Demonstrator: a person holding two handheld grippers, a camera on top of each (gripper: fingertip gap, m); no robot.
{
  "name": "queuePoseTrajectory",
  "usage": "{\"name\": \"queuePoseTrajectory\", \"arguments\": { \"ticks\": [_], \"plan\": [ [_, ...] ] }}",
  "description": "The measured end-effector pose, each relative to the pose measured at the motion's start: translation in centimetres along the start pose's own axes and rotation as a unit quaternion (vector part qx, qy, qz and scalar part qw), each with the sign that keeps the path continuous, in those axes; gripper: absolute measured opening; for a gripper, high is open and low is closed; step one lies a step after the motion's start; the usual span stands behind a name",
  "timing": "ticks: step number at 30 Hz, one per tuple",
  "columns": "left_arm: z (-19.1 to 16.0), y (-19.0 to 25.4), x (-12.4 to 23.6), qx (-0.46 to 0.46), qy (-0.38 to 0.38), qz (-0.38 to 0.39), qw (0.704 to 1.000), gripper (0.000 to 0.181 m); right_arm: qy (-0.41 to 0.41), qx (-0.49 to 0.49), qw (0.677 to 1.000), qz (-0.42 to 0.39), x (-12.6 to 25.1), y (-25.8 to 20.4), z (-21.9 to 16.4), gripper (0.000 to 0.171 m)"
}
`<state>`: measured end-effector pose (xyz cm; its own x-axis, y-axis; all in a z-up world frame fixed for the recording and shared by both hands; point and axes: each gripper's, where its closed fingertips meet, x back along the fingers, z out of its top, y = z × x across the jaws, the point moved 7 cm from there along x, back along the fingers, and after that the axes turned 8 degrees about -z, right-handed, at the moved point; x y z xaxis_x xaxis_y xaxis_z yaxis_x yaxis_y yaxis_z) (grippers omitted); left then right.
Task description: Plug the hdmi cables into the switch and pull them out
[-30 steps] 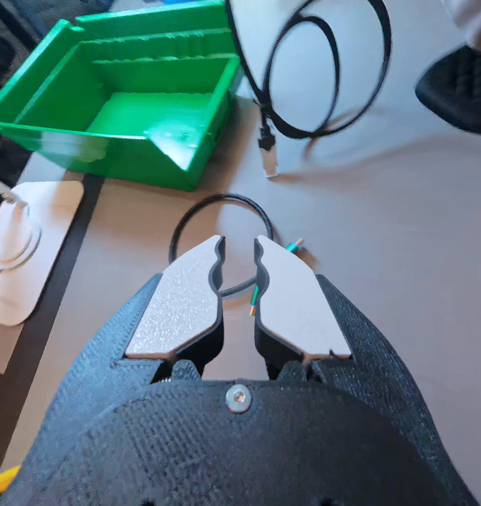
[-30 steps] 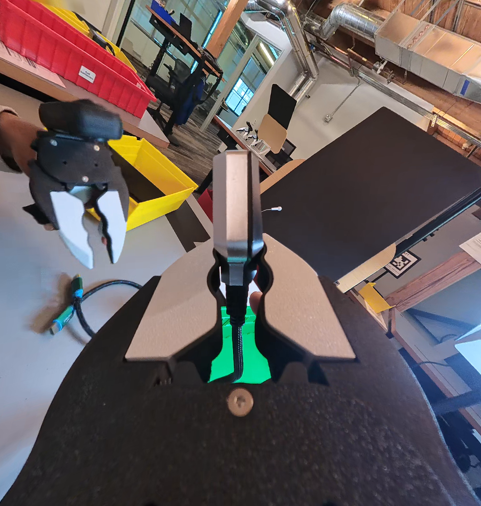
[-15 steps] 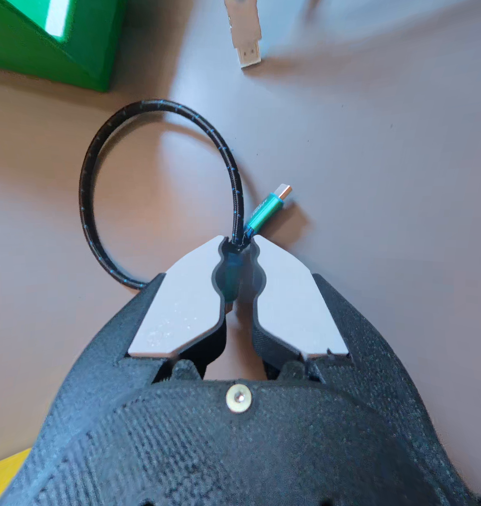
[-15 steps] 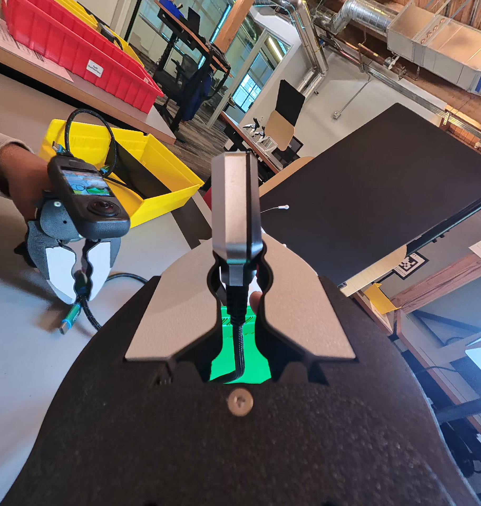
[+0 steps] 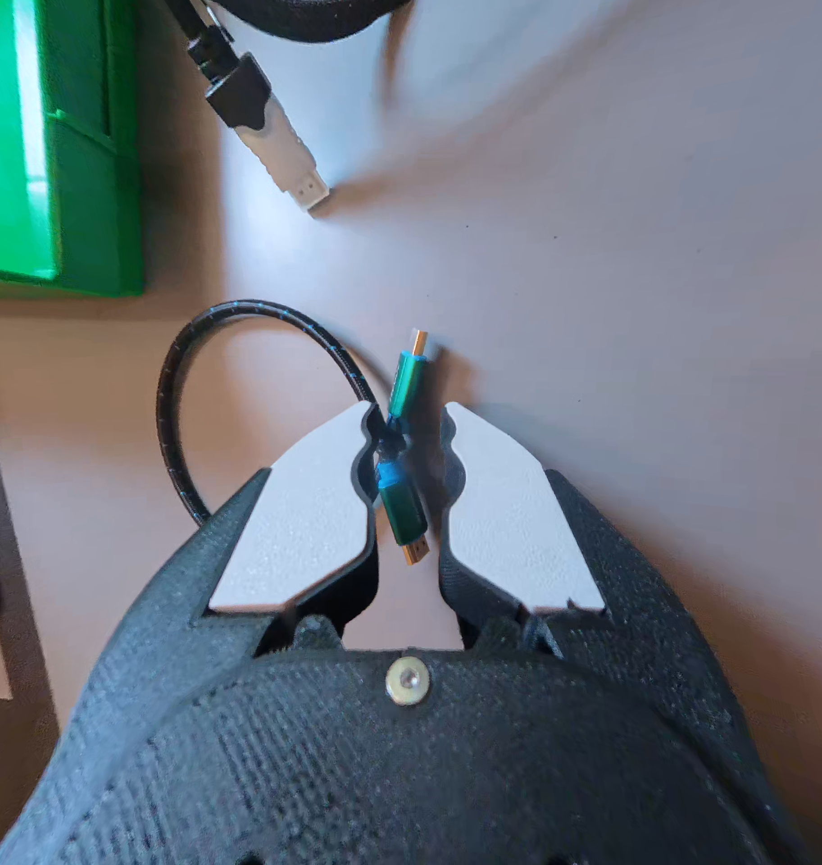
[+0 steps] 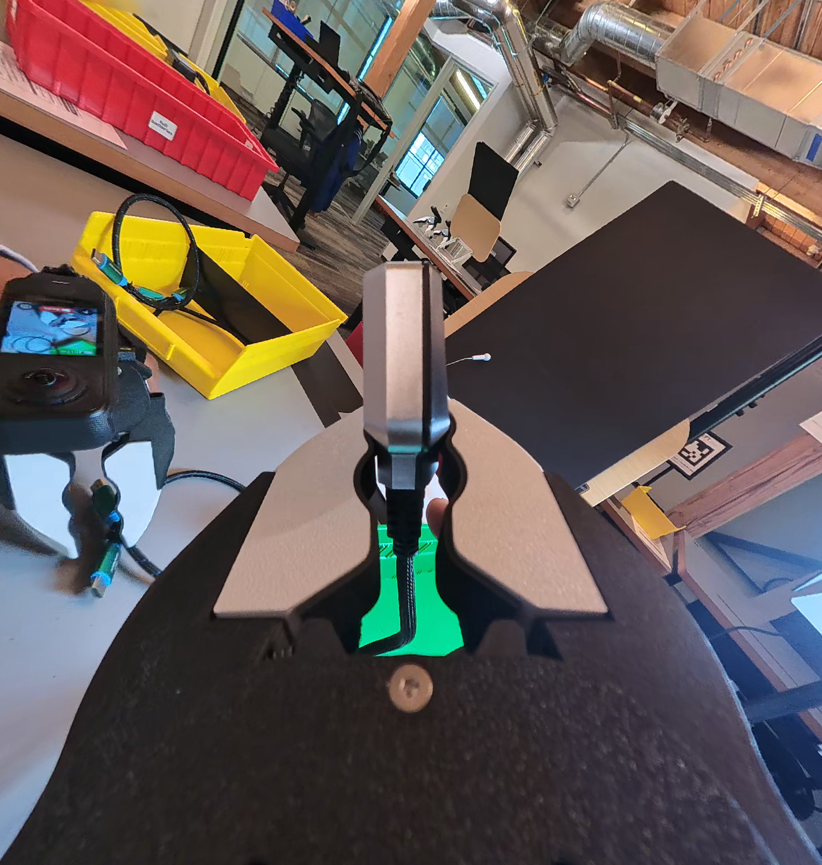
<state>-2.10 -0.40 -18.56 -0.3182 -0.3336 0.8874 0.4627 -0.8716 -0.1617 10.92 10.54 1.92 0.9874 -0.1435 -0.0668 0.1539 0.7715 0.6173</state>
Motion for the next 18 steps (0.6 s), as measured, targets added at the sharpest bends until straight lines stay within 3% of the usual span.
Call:
{"name": "queuePoseTrajectory", "arguments": {
  "ticks": [7,11,14,18],
  "plan": [
    [-1.4,-0.9,0.0,0.022,-0.024,0.013,0.999,0.031,0.002,-0.004,1.0,0.003,-0.1,-0.1,-0.1,0.023],
    [-1.5,-1.3,-0.6,0.036,-0.001,0.006,0.999,0.016,0.0,-0.001,1.0,0.008,-0.3,-0.3,-0.2,0.023],
    [-1.7,-2.0,0.0,0.04,-0.016,0.046,0.998,0.015,0.0,0.003,1.0,0.009,-0.3,-0.4,-0.2,0.023],
    [-1.7,-3.9,3.3,0.082,0.041,0.118,0.989,0.015,0.0,0.014,1.0,0.009,-0.2,-0.3,-0.4,0.023]
  ]
}}
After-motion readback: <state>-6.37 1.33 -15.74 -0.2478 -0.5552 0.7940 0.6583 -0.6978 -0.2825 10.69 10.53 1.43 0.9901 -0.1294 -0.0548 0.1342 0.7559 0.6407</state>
